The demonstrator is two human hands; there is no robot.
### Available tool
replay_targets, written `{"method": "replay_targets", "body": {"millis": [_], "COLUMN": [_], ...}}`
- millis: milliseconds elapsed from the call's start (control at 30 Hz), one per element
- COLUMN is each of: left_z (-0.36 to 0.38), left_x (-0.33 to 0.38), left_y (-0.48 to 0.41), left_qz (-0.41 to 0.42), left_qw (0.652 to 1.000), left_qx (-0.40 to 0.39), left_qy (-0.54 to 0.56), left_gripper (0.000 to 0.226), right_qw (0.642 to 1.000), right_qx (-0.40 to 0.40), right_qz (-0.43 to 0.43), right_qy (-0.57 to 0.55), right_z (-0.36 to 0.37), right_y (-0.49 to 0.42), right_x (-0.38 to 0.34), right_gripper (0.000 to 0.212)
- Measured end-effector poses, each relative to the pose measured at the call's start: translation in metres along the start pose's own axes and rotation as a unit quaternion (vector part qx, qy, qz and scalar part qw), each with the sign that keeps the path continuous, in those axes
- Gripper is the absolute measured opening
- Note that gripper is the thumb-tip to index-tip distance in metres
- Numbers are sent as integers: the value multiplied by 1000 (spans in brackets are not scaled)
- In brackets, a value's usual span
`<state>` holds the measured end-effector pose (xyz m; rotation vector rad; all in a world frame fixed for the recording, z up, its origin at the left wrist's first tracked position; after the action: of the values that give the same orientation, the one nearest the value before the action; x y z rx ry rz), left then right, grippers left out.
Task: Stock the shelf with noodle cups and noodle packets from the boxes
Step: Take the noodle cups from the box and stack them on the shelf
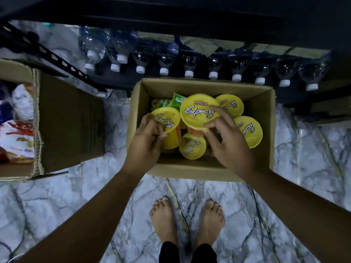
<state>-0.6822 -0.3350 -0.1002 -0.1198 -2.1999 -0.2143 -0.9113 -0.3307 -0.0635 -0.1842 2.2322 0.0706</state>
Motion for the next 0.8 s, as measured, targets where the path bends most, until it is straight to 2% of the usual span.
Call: {"method": "replay_targets", "body": {"millis": [133,267,367,600,633,700,800], "left_z": [5,30,43,50,51,48,43], "left_x": [5,-14,-23,-31,-31,-34,-38], "left_y": [8,12,11,-1,-4,-10,-14], "left_qz": [9,-29,-67,-161,-165,-168,-198], "left_qw": [1000,997,988,969,967,965,957], "left_qx": [4,-60,-99,-157,-163,-158,-164], "left_qy": [6,-42,-98,-98,-110,-127,-132], "left_gripper": [13,17,17,48,49,54,89], "right_qw": [996,985,975,975,975,973,964], "right_qx": [-70,-140,-183,-154,-143,-142,-175], "right_qz": [-5,23,64,134,140,163,180], "right_qy": [51,98,106,91,95,84,85], "right_z": [11,36,56,64,63,63,68], "right_y": [27,41,46,36,33,29,28], "right_x": [2,35,56,63,60,55,52], "right_gripper": [9,9,18,43,50,84,121]}}
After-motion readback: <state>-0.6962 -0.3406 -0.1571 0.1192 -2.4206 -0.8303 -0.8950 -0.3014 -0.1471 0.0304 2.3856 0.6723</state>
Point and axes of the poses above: each hand's wrist, its own y-axis away from the middle knuckle, its own z-axis out of the palm, x = y × z, the point moved 8 cm from there along -y, towards the middle knuckle, and after that the axes turned 2 degrees about x, right-handed, at the moved point
